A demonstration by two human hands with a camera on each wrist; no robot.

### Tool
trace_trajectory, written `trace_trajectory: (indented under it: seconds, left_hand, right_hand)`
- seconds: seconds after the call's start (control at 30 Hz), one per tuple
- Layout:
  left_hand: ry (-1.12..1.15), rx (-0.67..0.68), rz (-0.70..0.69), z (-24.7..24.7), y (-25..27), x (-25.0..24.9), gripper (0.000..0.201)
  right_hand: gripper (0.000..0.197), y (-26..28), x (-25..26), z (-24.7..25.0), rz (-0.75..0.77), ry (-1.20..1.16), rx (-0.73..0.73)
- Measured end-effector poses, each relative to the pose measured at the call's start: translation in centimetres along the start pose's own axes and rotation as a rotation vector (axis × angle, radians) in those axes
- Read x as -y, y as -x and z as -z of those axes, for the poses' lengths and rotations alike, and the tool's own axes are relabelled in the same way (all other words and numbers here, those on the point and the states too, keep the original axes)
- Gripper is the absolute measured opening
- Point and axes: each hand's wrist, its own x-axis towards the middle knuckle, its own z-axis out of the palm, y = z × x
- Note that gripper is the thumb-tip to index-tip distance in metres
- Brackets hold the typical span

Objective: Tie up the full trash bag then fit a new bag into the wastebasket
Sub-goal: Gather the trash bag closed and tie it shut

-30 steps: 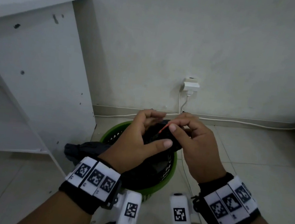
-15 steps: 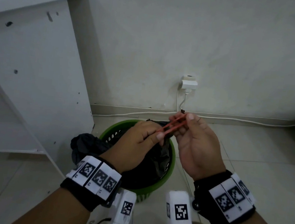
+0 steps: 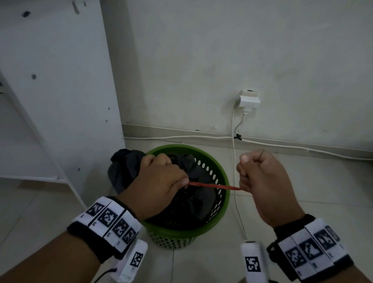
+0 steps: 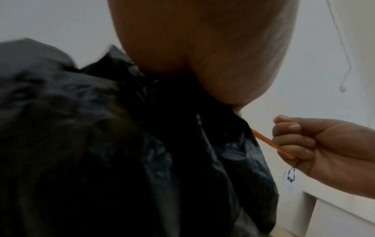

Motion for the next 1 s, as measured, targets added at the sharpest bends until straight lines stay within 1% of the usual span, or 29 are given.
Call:
trace_trajectory:
  seconds: [0.07,0.1,0.17,0.27,0.33,0.43,0.5,0.6,0.63,0.7,0.73,0.77,0.8,0.83,0.87,0.93,1.0]
  left_hand:
    - [-0.077,0.015,-0.011,-0.5,0.4,1.1,0.040]
    - [-0.115,0.010,-0.015,-0.9,0.6,1.7,0.038]
    - [-0.203,-0.010,-0.025,-1.4,1.1,2.6,0.034]
    - [-0.285,-0.029,-0.059,-2.4,1.4,3.3,0.030]
    - [-0.305,-0.030,-0.078,-2.7,1.4,3.4,0.029]
    - [-0.353,-0.022,-0.092,-3.2,1.4,3.5,0.025]
    - [-0.377,-0.003,-0.078,-3.6,1.4,3.3,0.026]
    - [-0.371,0.008,-0.036,-4.1,1.5,2.8,0.030]
    - [-0.366,0.003,-0.020,-4.3,1.6,2.5,0.029]
    - [-0.354,-0.028,0.000,-4.3,1.6,1.8,0.026]
    - [-0.351,-0.046,0.010,-4.3,1.5,1.4,0.025]
    - [-0.346,-0.061,0.019,-4.3,1.4,1.1,0.024]
    - [-0.341,-0.075,0.024,-4.3,1.2,0.6,0.023]
    - [-0.335,-0.085,0.026,-4.2,1.1,0.1,0.022]
    - [-0.332,-0.093,0.025,-4.1,0.9,-0.5,0.022]
    - [-0.324,-0.110,0.015,-3.8,0.6,-1.5,0.024]
    - [-0.300,-0.128,0.012,-3.6,0.3,-2.1,0.025]
  right_hand:
    - [0.016,0.4,-0.4,0.8,0.083,0.418,-0.002]
    - [0.015,0.5,-0.5,1.1,0.112,0.550,0.010]
    - [0.015,0.7,-0.9,1.7,0.146,0.693,0.085]
    - [0.011,0.9,-1.7,2.2,0.177,0.918,0.301]
    - [0.012,0.9,-2.2,2.3,0.188,1.090,0.419]
    - [0.017,0.2,-2.8,2.3,0.192,1.301,0.526]
    - [0.018,-0.3,-3.3,2.4,0.198,1.346,0.529]
    - [0.018,-0.7,-4.6,2.2,0.196,1.334,0.494]
    - [0.017,-0.7,-5.2,2.0,0.197,1.310,0.478]
    - [0.014,-0.6,-6.1,1.5,0.235,1.194,0.401]
    - [0.018,-0.5,-6.2,1.0,0.257,1.116,0.348]
    - [0.030,-0.3,-6.2,0.3,0.276,1.053,0.288]
    - [0.042,-0.2,-6.1,-0.5,0.313,1.038,0.219]
    - [0.050,0.0,-5.8,-1.4,0.370,1.074,0.148]
    - [0.055,0.3,-5.4,-2.5,0.425,1.116,0.103]
    - [0.056,0.7,-4.8,-4.5,0.482,1.159,0.101]
    - [0.053,0.8,-5.1,-5.8,0.477,1.135,0.146]
